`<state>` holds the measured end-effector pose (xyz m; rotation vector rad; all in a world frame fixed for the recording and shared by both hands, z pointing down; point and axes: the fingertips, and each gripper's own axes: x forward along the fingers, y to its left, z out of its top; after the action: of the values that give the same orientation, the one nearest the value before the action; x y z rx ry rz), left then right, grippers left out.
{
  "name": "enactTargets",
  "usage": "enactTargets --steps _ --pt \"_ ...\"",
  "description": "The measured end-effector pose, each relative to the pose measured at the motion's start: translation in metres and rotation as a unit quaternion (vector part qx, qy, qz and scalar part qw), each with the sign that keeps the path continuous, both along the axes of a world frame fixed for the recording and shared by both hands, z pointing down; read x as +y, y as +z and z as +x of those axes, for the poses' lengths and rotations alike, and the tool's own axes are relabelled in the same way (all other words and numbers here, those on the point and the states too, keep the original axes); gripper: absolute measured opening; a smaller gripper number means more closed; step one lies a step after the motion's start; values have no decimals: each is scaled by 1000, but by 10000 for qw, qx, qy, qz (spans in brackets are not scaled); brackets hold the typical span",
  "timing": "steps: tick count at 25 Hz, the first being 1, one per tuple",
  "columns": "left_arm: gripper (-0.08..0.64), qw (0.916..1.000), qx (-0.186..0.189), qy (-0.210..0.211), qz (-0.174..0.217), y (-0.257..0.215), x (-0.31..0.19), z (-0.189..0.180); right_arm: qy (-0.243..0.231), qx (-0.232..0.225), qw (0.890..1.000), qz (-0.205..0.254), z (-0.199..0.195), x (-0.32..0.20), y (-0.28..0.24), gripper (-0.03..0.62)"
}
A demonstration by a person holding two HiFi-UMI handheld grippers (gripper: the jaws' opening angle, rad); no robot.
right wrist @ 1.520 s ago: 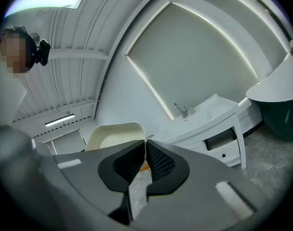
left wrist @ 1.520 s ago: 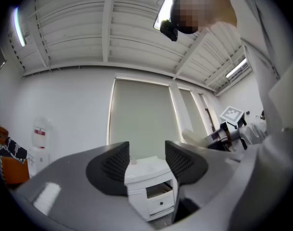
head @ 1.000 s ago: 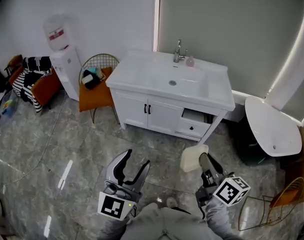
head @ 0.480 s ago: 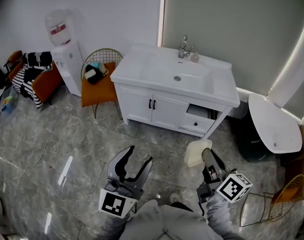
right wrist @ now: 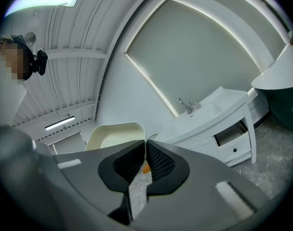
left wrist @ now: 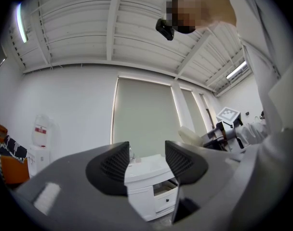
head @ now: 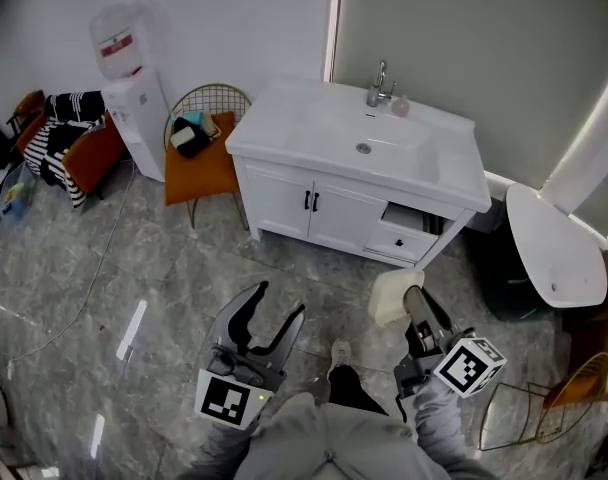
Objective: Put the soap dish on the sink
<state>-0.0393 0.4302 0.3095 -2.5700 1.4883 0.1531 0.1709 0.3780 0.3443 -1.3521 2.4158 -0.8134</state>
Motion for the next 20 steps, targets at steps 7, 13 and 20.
enactTargets --steps 7,13,20 --pt "253 9998 -112 -175 -20 4 -72 7 -213 -32 9998 -33 1 -80 9 15" --pt "253 9994 -166 -298 98 -10 -154 24 -354 -98 9993 -96 14 -167 8 17" --pt "253 9986 -243 -459 107 -13 -243 48 -526 -146 9984 -110 34 -263 6 15"
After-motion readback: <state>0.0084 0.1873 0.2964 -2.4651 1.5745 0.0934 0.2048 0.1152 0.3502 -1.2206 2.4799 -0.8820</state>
